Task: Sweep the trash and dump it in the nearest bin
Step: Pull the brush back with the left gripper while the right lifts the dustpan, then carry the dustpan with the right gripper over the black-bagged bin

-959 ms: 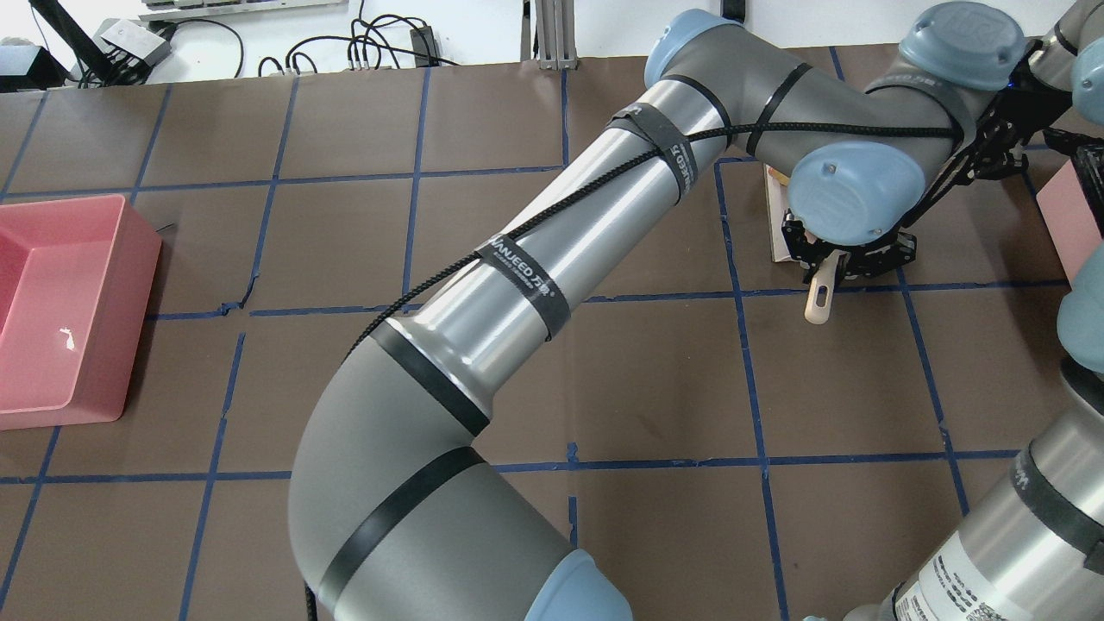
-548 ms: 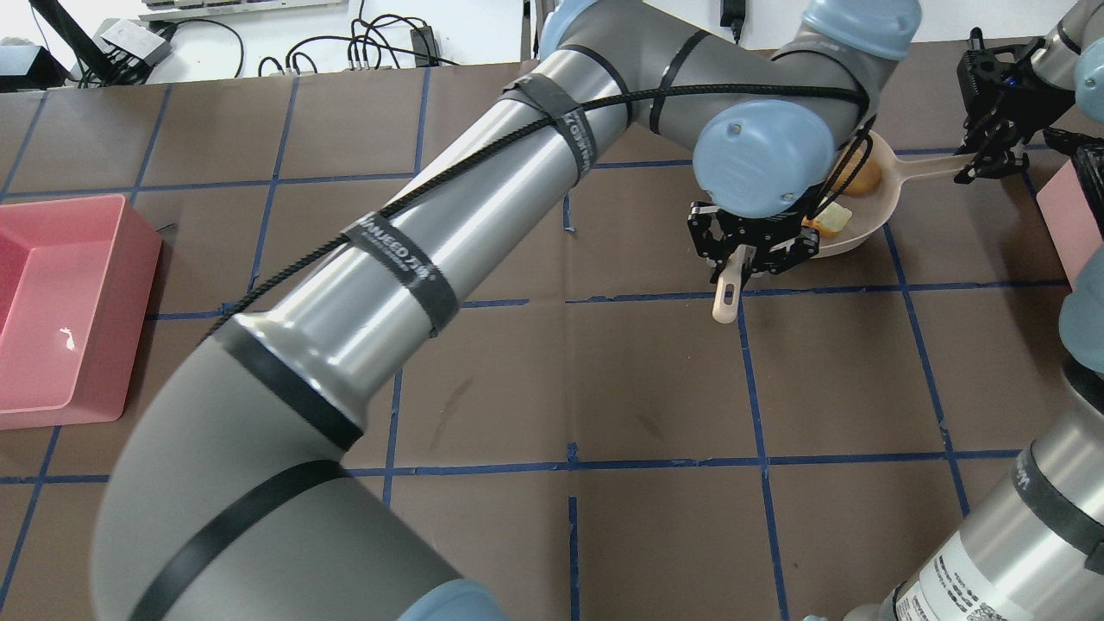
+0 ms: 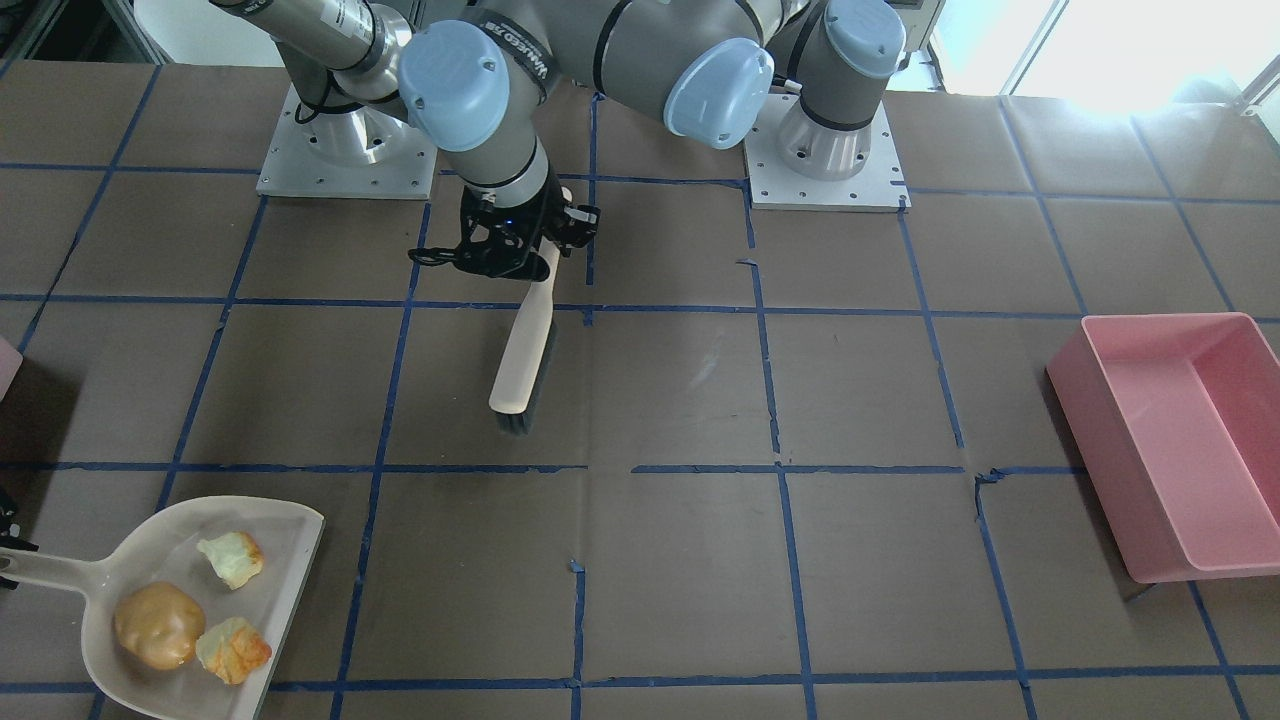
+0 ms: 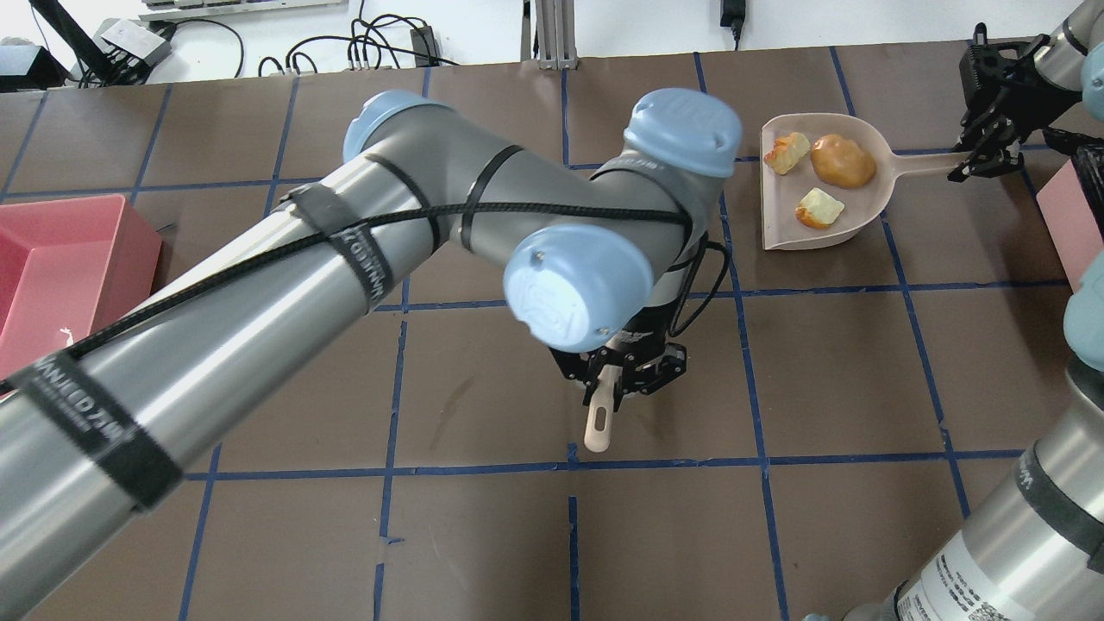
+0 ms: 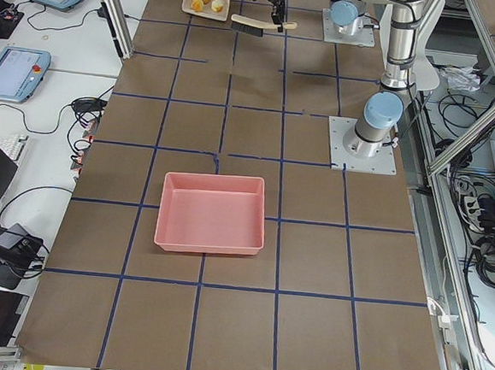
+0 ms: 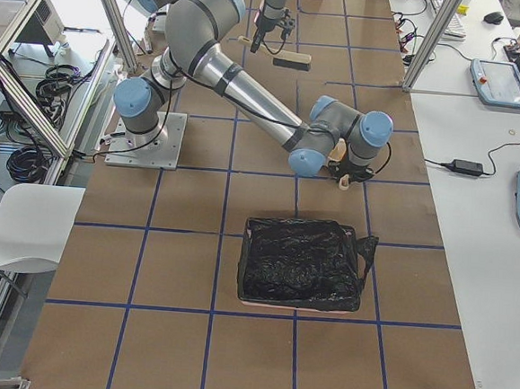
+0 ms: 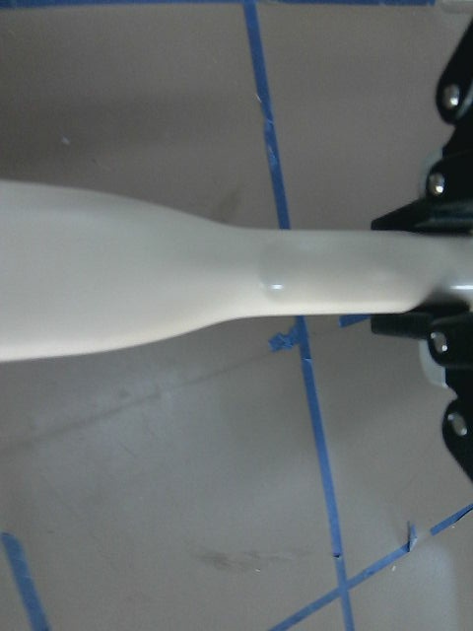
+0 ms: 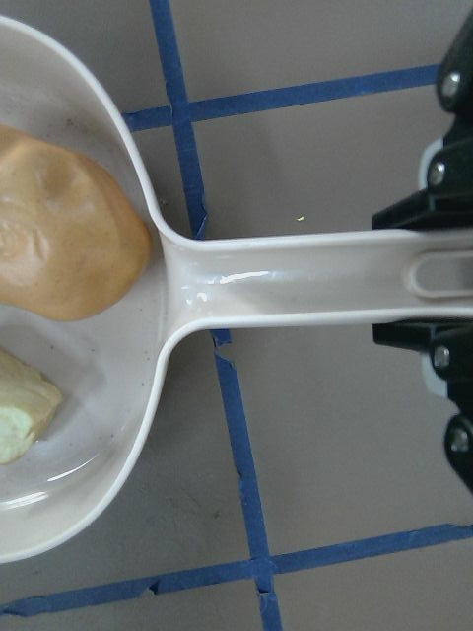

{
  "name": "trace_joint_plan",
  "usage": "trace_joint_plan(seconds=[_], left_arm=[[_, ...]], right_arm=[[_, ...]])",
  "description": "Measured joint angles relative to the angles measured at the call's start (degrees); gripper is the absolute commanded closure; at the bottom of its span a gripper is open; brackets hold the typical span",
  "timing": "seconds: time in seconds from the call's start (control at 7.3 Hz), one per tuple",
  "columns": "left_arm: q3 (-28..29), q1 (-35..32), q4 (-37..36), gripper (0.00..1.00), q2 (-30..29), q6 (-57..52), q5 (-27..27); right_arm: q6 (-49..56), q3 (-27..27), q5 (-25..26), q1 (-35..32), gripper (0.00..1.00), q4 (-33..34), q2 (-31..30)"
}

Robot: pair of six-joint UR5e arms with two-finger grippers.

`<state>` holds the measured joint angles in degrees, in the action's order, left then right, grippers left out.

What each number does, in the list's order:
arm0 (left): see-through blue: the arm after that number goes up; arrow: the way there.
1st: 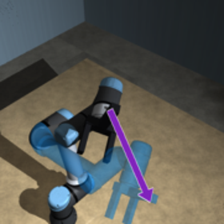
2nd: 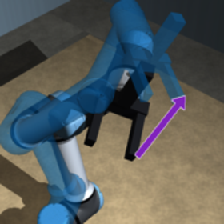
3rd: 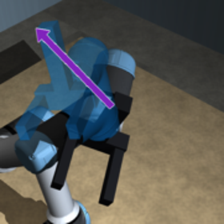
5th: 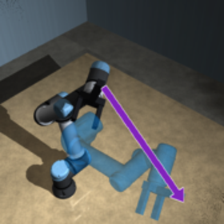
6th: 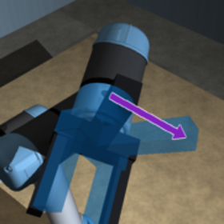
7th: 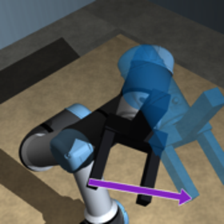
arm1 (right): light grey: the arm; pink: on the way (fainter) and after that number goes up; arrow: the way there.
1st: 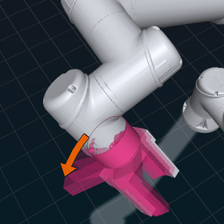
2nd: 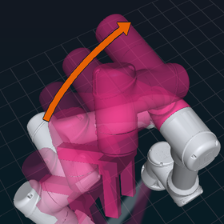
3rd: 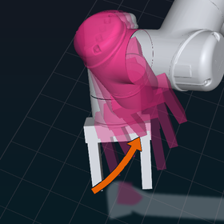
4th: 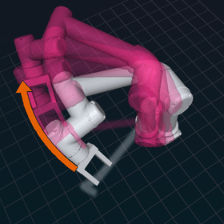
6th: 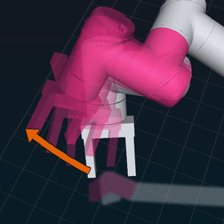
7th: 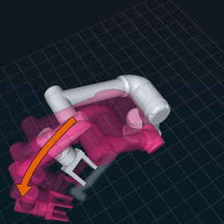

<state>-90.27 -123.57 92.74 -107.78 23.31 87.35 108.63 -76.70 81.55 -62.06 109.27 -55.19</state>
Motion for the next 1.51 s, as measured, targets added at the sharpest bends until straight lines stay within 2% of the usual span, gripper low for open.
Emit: trace_joint_plan(seconds=[0.14, 0.41, 0.82, 1.1, 1.51], left_arm=[[-5.85, 0.75, -3.63, 0.99, 1.93, 0.15, -1.71], [-11.8, 1.35, -8.73, 0.98, 2.27, 1.72, -5.52], [-13.22, 1.89, -10.0, 0.97, 0.39, 4.01, -6.76], [-13.46, 3.39, -10.25, 0.96, -0.25, 3.72, -6.73], [-13.7, 4.0, -10.61, 0.86, -1.05, 3.83, -6.76]], right_arm=[[-0.07, -0.02, -1.12, 0.13, 1.0, -0.02, -0.07], [-0.45, -0.02, -3.4, 1.12, 1.0, -0.12, -0.61], [-3.49, 0.03, -5.79, 4.15, 1.0, -1.21, -4.3], [-5.0, 0.14, -9.7, 7.79, 1.0, -3.54, -7.57], [-4.75, 0.36, -13.76, 13.65, 1.0, -7.68, -12.11]])
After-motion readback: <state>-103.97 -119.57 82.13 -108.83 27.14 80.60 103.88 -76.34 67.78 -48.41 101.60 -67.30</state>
